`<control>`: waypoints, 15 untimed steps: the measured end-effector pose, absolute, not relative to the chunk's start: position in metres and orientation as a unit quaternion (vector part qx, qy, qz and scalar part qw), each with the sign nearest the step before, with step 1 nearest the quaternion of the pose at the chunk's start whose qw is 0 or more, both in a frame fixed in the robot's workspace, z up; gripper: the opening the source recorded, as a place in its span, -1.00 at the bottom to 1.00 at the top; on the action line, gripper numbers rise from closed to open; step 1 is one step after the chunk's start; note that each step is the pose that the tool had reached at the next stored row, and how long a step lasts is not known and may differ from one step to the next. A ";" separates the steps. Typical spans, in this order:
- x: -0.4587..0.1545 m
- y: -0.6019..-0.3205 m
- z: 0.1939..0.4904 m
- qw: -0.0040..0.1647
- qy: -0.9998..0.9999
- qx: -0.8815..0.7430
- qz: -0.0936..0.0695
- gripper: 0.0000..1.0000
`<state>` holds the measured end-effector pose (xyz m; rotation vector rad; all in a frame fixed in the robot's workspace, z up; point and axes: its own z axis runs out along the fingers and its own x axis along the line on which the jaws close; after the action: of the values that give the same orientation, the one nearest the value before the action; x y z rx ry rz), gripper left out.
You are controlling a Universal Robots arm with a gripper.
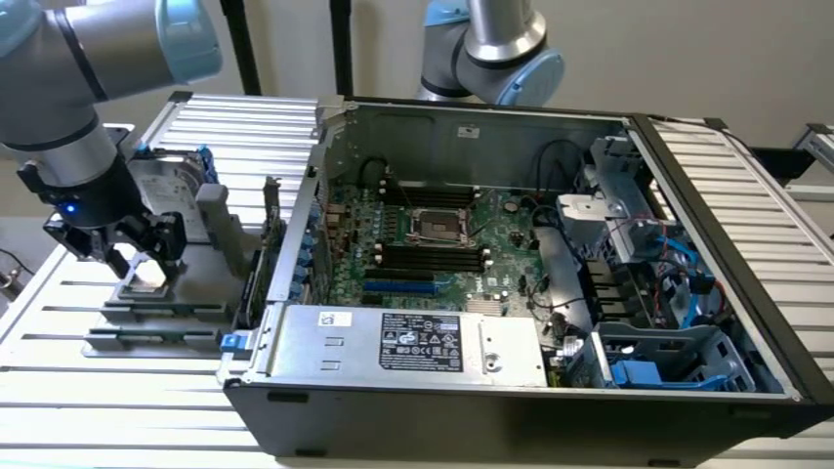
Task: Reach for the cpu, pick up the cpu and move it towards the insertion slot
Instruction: 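Pick up the cpu and move it towards the insertion slot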
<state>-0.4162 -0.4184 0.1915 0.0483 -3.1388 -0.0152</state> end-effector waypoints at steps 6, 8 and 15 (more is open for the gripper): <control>-0.416 -0.417 0.190 0.001 -1.000 0.017 -0.003 0.30; -0.416 -0.417 0.189 0.001 -1.000 0.018 -0.003 0.30; -0.416 -0.417 0.188 0.001 -1.000 0.020 -0.002 0.30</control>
<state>-0.4159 -0.4166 0.1876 0.0638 -3.1384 -0.0062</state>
